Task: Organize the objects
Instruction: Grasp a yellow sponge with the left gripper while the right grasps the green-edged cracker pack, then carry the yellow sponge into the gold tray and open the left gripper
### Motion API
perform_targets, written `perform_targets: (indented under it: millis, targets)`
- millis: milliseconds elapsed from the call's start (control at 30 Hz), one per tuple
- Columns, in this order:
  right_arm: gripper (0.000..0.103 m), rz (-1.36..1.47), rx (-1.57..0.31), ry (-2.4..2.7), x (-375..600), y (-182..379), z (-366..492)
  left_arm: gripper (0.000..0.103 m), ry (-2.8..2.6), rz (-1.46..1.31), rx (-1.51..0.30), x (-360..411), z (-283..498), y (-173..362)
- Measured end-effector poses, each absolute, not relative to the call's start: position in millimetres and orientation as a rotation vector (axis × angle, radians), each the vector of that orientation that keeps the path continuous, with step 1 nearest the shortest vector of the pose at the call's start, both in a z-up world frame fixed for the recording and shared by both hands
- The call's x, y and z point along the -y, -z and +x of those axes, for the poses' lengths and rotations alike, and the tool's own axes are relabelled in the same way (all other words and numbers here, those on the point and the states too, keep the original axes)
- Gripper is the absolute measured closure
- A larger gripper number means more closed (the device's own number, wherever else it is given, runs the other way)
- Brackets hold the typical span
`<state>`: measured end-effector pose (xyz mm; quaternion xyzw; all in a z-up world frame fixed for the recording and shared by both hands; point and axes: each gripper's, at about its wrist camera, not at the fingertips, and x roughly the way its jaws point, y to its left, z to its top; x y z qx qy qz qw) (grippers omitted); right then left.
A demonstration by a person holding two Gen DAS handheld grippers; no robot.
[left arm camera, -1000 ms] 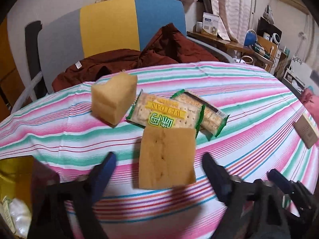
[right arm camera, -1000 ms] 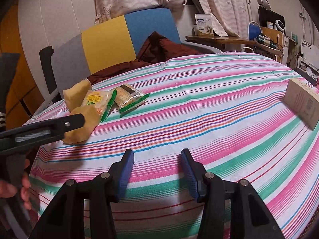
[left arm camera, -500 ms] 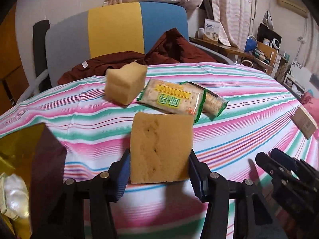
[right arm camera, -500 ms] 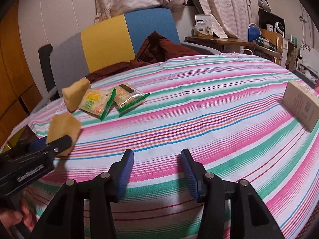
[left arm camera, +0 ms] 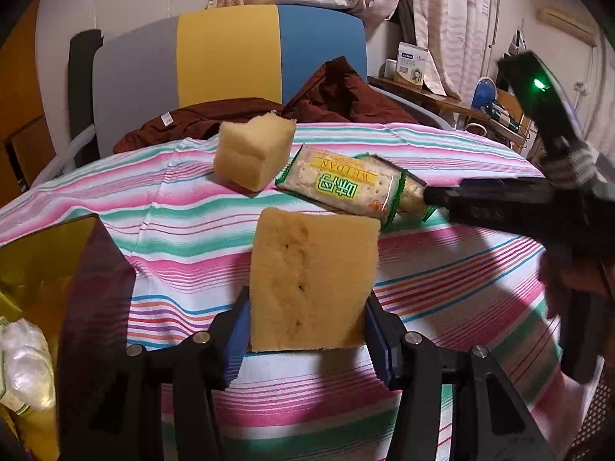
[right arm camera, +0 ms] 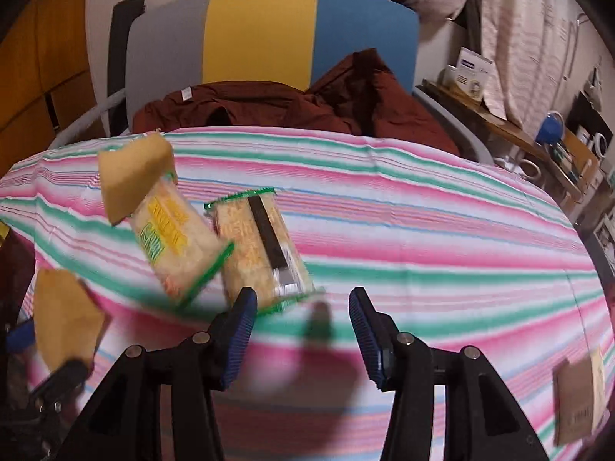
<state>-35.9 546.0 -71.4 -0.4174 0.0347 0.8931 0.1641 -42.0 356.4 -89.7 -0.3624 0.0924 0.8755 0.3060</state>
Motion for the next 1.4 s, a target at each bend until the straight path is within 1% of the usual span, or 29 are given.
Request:
perform_targets:
  millis: [67, 167, 267, 333, 367, 433, 500, 600, 800, 933, 1067, 1233, 1400]
  targets:
    - [0.05, -1.209, -0.109, -2.585, -548.4, 73.6, -47.9, 0.049, -2.313, -0.971, -0.254, -358.9, -42.7, 91.8]
    - [0.049, -1.254, -0.11, -2.616, -548.0, 76.5, -66.3, 0.049, -2.319, -0.963, -0.266, -360.1, -41.0, 92.8]
    - [0.049, -1.296, -0.014, -2.58, -541.4, 84.0, -83.8, 0.049, -2.318, -0.965, -0.261, -360.3, -41.0, 94.0]
    - [0.049, -1.3, 0.005, -2.571, -539.6, 90.3, -88.6, 0.049, -2.319, -0.966, -0.267, -361.5, -40.8, 94.5]
    - [0.05, -1.274, -0.019, -2.586, -540.8, 91.6, -86.8, 0.049, -2.319, -0.965, -0.268, -361.5, -40.5, 94.5]
    - [0.057, -1.254, -0.096, -2.607, -546.2, 92.6, -82.4, 0.049, -2.321, -0.964, -0.267, -361.6, -40.0, 94.9]
    - [0.059, -1.236, -0.119, -2.603, -548.1, 90.8, -79.5, 0.049, -2.322, -0.964, -0.269, -361.6, -40.2, 95.1]
    - [0.059, -1.216, -0.143, -2.568, -548.5, 90.4, -68.1, 0.049, -2.323, -0.963, -0.27, -361.5, -40.9, 95.0]
    - [0.06, -1.118, -0.334, -2.497, -546.0, 87.9, -21.9, 0.049, -2.322, -0.963, -0.271, -360.9, -41.2, 95.0]
    - [0.059, -1.054, -0.409, -2.475, -532.0, 86.0, 10.7, 0.049, -2.326, -0.96, -0.281, -361.2, -40.8, 94.8]
    - [0.059, -1.017, -0.397, -2.457, -506.8, 86.0, 35.4, 0.049, -2.328, -0.959, -0.293, -361.9, -39.3, 93.7]
    - [0.059, -0.98, -0.324, -2.458, -484.0, 85.4, 49.6, 0.049, -2.324, -0.978, -0.338, -356.3, -26.9, 91.8]
    - [0.059, -0.984, -0.294, -2.451, -484.9, 90.3, 45.3, 0.049, -2.287, -0.998, -0.293, -336.4, 0.6, 88.7]
